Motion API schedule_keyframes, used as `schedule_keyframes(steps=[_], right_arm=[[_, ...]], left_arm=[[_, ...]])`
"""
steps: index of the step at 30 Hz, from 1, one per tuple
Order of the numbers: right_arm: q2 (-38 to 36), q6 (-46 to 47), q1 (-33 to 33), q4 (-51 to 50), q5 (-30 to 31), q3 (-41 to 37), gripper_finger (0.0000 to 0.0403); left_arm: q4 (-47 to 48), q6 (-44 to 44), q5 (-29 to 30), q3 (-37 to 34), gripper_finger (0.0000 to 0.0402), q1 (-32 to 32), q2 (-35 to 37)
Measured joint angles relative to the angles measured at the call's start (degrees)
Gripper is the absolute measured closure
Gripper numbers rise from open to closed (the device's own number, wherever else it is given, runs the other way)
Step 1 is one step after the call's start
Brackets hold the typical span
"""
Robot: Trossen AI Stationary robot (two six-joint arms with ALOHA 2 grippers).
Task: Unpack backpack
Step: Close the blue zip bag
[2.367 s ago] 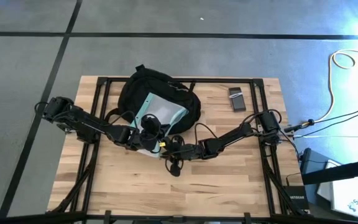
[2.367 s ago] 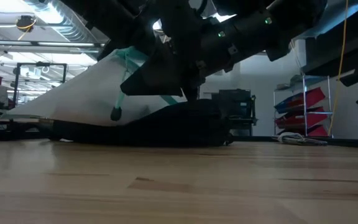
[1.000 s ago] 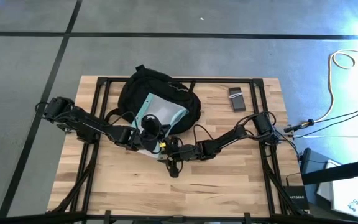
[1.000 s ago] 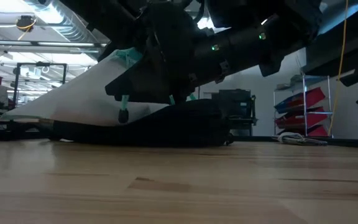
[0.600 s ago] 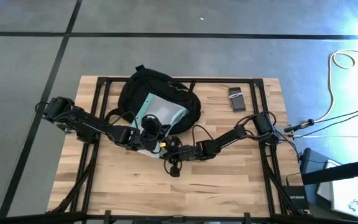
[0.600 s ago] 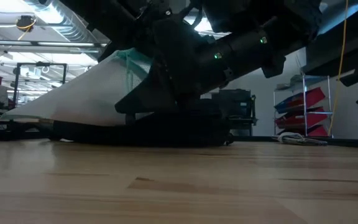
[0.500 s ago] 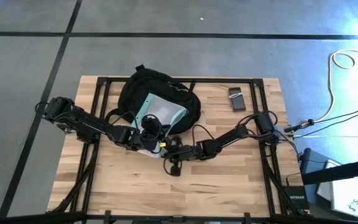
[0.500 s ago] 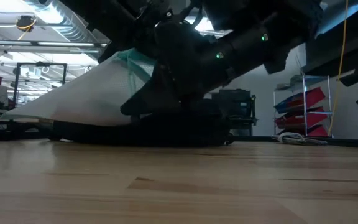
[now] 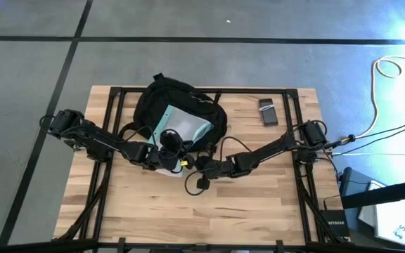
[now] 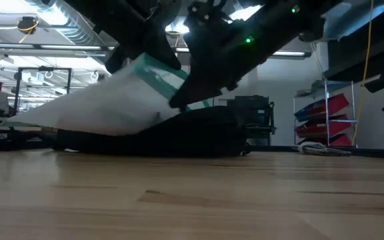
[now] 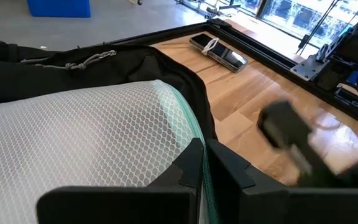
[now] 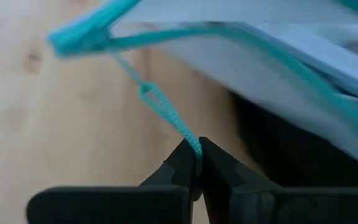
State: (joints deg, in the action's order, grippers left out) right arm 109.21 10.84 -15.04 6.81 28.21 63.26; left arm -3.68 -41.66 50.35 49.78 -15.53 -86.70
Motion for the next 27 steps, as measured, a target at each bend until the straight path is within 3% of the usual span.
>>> schedule_keyframes(steps=[11,27], right_arm=[[-3.85,-1.04,0.06,-1.78,2.77,-0.01,0.0403],[-3.83,-1.30,0.06,-1.00,0.78,-0.04,0.0403]], left_arm=[[-0.04,0.20,0.00,0.00,0.0396,0.00,0.00],[0.24,12.40,2.45,0.00,0.0396,-0.02,0.00]])
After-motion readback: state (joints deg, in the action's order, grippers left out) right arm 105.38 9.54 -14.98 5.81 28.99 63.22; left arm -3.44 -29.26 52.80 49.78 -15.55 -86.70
